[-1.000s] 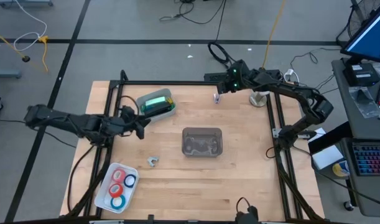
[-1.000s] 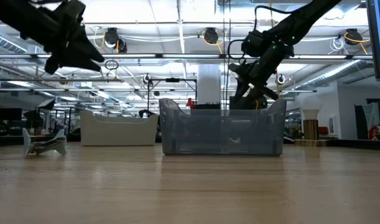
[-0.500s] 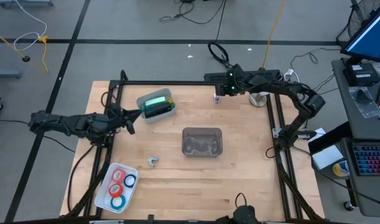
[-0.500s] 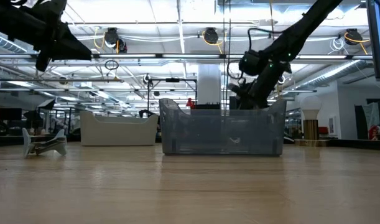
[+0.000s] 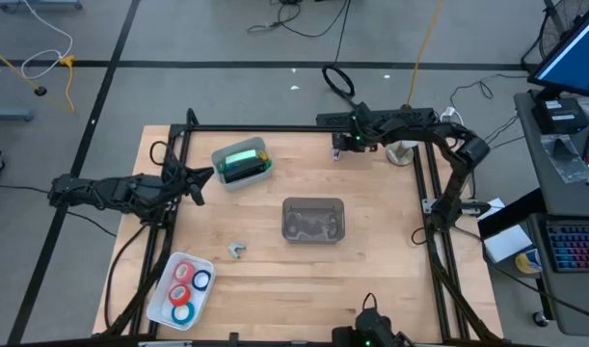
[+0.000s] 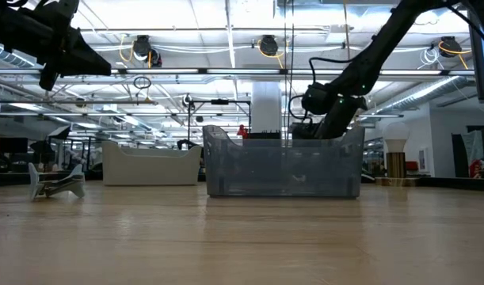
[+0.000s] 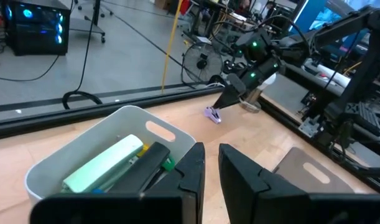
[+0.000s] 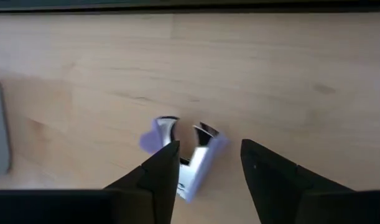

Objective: Pick and place Stapler, Stapler remover, tape
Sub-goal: Put the purple stapler remover into the black bin

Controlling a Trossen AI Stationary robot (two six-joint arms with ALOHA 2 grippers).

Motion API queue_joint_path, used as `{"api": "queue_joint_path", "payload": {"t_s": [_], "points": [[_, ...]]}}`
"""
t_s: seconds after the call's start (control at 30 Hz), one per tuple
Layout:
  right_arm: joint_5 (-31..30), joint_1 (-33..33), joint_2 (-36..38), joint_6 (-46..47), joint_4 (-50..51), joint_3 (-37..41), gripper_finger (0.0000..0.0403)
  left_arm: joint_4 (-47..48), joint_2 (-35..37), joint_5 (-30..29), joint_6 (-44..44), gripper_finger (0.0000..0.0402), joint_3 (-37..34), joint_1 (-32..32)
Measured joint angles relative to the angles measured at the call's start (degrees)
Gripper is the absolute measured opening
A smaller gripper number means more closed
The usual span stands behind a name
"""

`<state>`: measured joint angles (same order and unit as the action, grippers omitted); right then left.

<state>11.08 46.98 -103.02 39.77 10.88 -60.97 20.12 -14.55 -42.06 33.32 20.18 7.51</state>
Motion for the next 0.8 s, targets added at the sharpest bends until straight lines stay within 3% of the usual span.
{"api": "queue_joint_path", "payload": {"t_s": [0.13, 0.57, 0.8], "points": [[2.7, -0.1, -2.1, 1.5, -3.5, 0.0, 0.0139, 0.0, 0.0, 0.0, 0.0, 0.0045, 0.0, 0.0], [2.3, 0.7, -3.6, 0.8, -4.3, 0.0, 0.003, 1.3, 0.0, 0.0, 0.6, 0.0045, 0.0, 0.0], [2.8, 0.7, -2.3, -1.5, -3.9, 0.0, 0.0026, 1.3, 0.0, 0.0, 0.2, 0.0045, 0.0, 0.0]]}}
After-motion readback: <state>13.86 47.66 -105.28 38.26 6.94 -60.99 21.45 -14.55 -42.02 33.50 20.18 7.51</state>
